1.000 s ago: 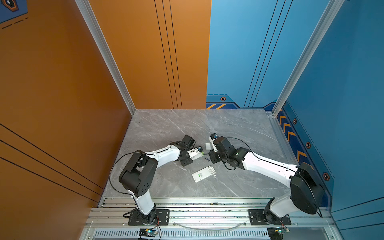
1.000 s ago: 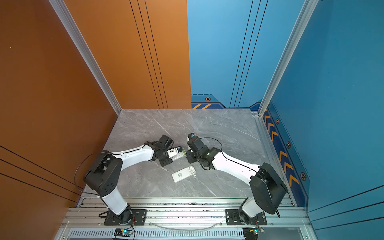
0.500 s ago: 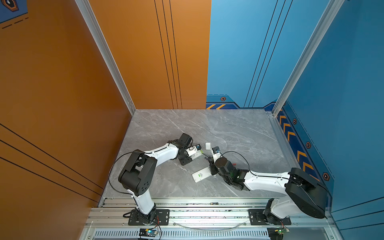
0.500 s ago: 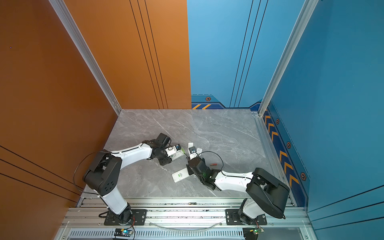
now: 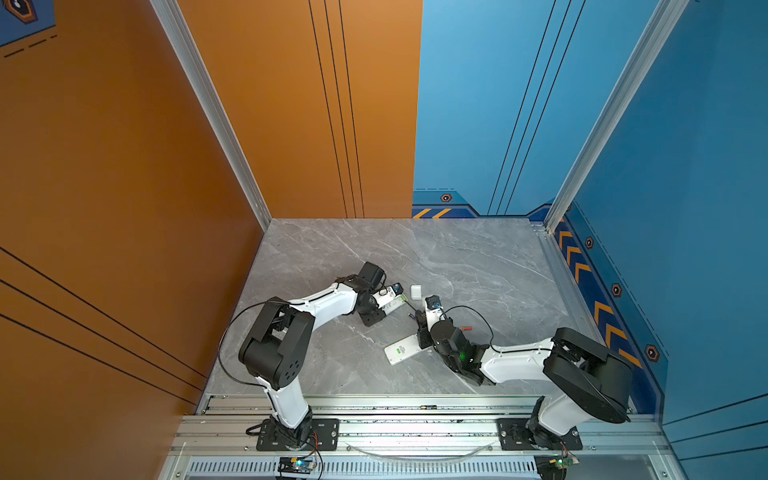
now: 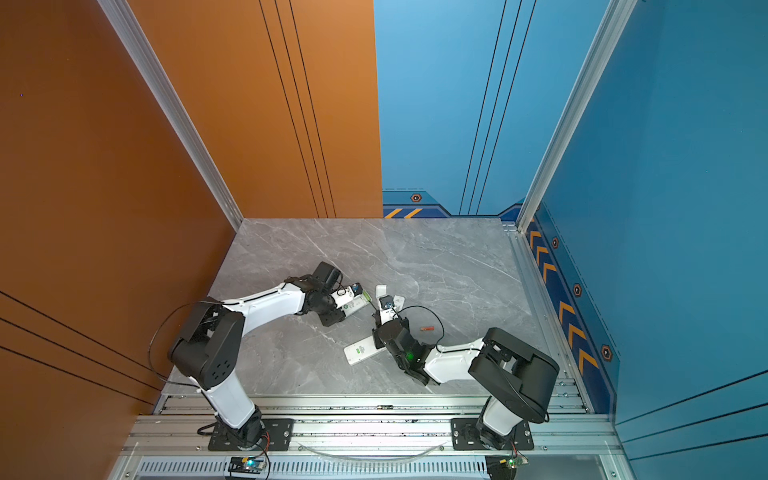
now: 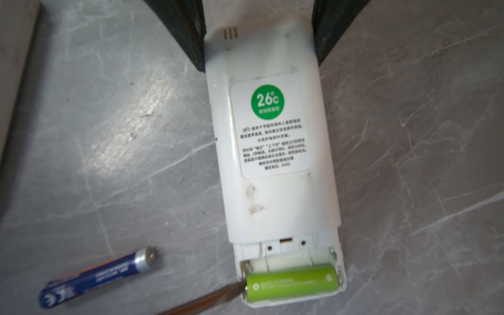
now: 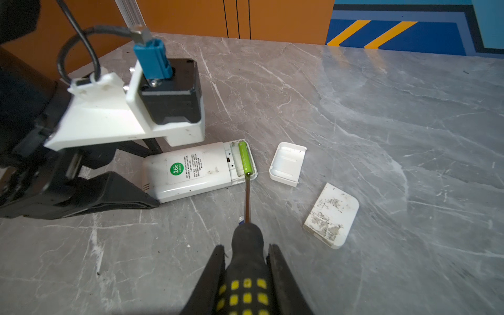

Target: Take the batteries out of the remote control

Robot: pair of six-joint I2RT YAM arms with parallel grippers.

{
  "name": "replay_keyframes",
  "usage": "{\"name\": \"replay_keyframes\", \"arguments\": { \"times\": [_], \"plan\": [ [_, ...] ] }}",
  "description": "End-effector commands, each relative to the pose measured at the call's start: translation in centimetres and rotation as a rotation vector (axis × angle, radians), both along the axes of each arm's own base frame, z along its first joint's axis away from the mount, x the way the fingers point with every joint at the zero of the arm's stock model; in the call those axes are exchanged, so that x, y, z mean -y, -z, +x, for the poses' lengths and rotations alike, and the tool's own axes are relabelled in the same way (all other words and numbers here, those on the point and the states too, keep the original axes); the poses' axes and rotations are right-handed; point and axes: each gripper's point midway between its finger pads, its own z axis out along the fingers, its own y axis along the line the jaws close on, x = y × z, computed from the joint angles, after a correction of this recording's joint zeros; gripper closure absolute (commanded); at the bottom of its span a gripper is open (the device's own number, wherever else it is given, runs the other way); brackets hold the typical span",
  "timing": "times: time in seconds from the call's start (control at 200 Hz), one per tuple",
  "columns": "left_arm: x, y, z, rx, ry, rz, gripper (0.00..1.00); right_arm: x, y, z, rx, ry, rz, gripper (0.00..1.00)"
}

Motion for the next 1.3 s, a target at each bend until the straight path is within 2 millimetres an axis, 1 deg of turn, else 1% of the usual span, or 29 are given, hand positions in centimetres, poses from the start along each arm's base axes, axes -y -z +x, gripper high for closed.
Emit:
{"name": "replay_keyframes", "arguments": {
  "times": [0.0, 0.08, 0.25, 0.385, 0.541, 0.586, 0.666, 0.691, 0.736, 0.776, 0.861, 0.946, 0.996, 1.066, 1.131, 1.236, 1.296],
  "plan": [
    [2.7, 2.1, -7.1, -0.277, 0.195, -0.084, 0.98, -2.1, -7.8, 1.3, 0.171, -0.021, 0.245, 1.0],
    [2.7, 2.3, -7.0, -0.284, 0.187, -0.081, 0.98, -2.2, -8.3, 1.4, 0.181, -0.023, 0.253, 1.0],
    [2.3, 2.6, -6.6, -0.291, 0.16, -0.062, 0.98, -2.2, -8.7, 1.3, 0.19, -0.025, 0.254, 1.0],
    [1.9, 2.6, -6.1, -0.284, 0.136, -0.05, 0.98, -2.1, -8.3, 1.2, 0.178, -0.028, 0.239, 1.0],
    [1.2, 2.5, -5.5, -0.263, 0.109, -0.028, 0.98, -1.1, -7.9, 1.2, 0.146, -0.009, 0.203, 1.0],
    [1.1, 2.4, -5.1, -0.251, 0.102, -0.02, 0.98, -0.6, -7.2, 1.1, 0.107, -0.003, 0.163, 1.0],
    [0.7, 2.3, -4.6, -0.224, 0.091, 0.002, 0.97, 0.5, -6.4, 1.4, 0.008, 0.015, 0.15, 1.0],
    [0.7, 2.2, -4.4, -0.214, 0.09, 0.007, 0.97, 0.9, -6.0, 1.2, -0.021, 0.013, 0.136, 1.0],
    [0.5, 2.1, -4.2, -0.196, 0.088, 0.016, 0.97, 1.2, -6.3, 0.9, -0.041, 0.003, 0.122, 1.0],
    [0.3, 2.1, -4.1, -0.184, 0.088, 0.023, 0.97, 1.8, -5.5, 0.5, -0.103, -0.01, 0.079, 1.0],
    [0.2, 2.0, -4.1, -0.173, 0.093, 0.026, 0.97, 2.3, -5.4, -0.3, -0.209, -0.052, 0.05, 1.0],
    [0.1, 1.9, -3.9, -0.153, 0.092, 0.031, 0.97, 2.7, -5.7, -1.2, -0.25, -0.09, 0.054, 1.0],
    [0.1, 1.9, -3.9, -0.151, 0.096, 0.035, 0.97, 2.8, -5.9, -1.5, -0.276, -0.118, 0.051, 1.0],
    [0.1, 1.8, -3.8, -0.144, 0.097, 0.038, 0.97, 3.0, -5.5, -2.3, -0.319, -0.148, 0.001, 1.0],
    [0.1, 1.8, -3.8, -0.135, 0.101, 0.051, 0.97, 2.8, -5.3, -2.7, -0.351, -0.182, -0.011, 1.0],
    [0.0, 1.8, -3.6, -0.109, 0.108, 0.077, 0.97, 2.5, -4.2, -3.1, -0.412, -0.213, -0.056, 1.0],
    [-0.2, 1.9, -3.5, -0.096, 0.113, 0.097, 0.97, 2.4, -4.0, -3.0, -0.428, -0.213, -0.073, 1.0]
  ]
}}
